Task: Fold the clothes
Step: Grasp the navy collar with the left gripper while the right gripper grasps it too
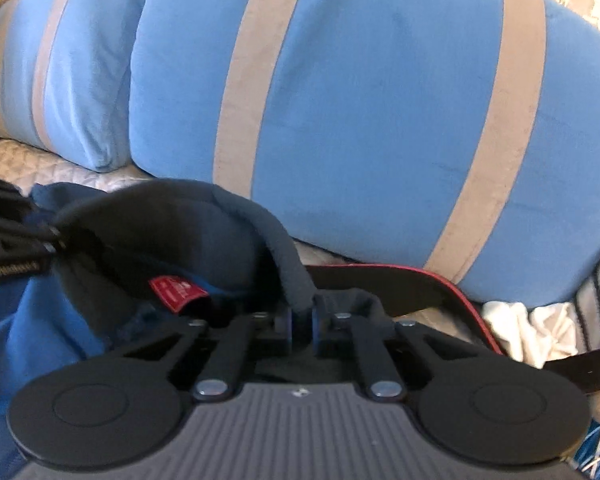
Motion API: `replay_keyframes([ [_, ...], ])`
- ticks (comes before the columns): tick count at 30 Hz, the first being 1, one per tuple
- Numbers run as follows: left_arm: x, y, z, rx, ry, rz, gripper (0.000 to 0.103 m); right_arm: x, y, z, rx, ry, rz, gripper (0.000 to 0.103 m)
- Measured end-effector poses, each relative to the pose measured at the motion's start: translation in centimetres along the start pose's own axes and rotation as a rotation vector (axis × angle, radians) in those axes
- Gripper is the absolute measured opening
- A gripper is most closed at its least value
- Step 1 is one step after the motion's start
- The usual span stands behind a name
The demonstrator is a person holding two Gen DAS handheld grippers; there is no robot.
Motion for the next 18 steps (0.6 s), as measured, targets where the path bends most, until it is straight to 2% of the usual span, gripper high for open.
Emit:
replay_keyframes([
  [5,-2.6,-3.7,-2.3,-0.044,-0.025,0.113,0.01,-1.9,-2.1,1.3,-0.022,0.098,0.074,0.008],
  [10,-4.4,-6.4,-3.8,-0.102,-0.061,0.242,0.009,-4.0,-4.5,0.8,-0.022,0.114,0.17,0.008],
  [13,-4.4,-5.4,-4.6,-0.115,-0.088,0.28,0.01,-5.0,-5.0,0.4,-0.006,0.116,0.215,0.008],
  [18,-4.7,-2.1,-5.0,-0.111,-0.123,0.287,0.01,-5.6,-2.8,0.2,0.01,0.119,0.231,0.008],
])
Point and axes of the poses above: each gripper's, at about its wrist camera, not at the fingertips, and y roughly the way its jaws point, z to its right, x to its underside, the point moved 1 cm from there along y, roughly the way its jaws point, and after that the axes turned 8 degrees about y, right-handed, at the moved point
